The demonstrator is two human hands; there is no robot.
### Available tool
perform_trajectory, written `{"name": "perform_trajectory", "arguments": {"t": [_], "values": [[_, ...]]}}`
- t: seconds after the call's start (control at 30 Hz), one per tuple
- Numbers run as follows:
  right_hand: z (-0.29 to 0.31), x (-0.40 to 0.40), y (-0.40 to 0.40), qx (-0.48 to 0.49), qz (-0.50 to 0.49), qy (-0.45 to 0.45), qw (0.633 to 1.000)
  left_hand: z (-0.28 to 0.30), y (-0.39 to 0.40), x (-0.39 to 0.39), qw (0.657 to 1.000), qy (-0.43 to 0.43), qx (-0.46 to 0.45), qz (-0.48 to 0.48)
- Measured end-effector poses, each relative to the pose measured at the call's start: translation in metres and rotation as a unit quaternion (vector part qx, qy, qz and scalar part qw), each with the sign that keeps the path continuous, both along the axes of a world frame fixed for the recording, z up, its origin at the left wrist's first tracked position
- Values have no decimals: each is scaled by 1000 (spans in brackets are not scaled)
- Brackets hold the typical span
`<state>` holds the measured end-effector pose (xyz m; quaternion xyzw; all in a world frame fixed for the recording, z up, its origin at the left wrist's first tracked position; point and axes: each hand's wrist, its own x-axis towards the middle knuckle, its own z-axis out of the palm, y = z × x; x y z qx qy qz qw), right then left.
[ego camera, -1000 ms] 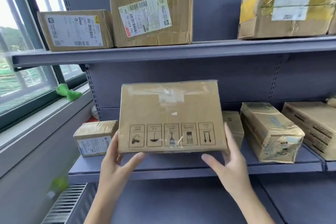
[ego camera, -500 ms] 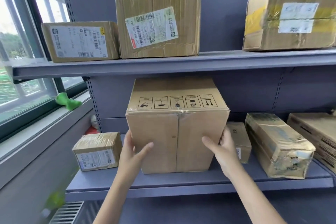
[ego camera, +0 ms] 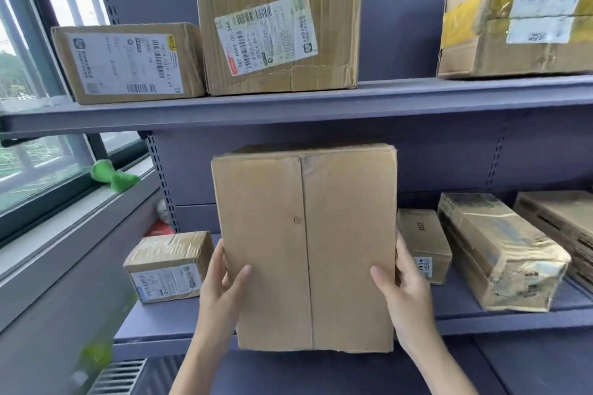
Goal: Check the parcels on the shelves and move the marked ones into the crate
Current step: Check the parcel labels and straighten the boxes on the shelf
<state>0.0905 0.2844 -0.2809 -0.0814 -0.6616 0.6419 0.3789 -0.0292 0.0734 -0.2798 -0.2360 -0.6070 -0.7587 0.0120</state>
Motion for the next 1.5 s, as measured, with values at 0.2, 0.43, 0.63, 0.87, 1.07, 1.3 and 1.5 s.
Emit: {"name": "perform_trajectory", "arguments": {"t": [0.2,0.43,0.63,0.87,1.07,1.3,1.5], "values": [[37,33,-17,172,-24,3,985,-4,0,-2,998,-41,28,-41],[46,43,-2,238,-13,-5,971,-9,1,5,994,-74,55,-59],[40,50,-5,204,-6,18,979,-14,2,21,992,-93,79,-39],[40,60,-21,229,-59,35,971,-13,4,41,986,-118,114,-1],[44,67,-24,204,-67,42,976,-8,7,51,984,-123,125,22],[49,73,-8,155,-24,61,986,-12,17,73,981,-79,120,130],[54,87,-17,108,-47,53,992,6,17,92,978,-32,106,176]]}}
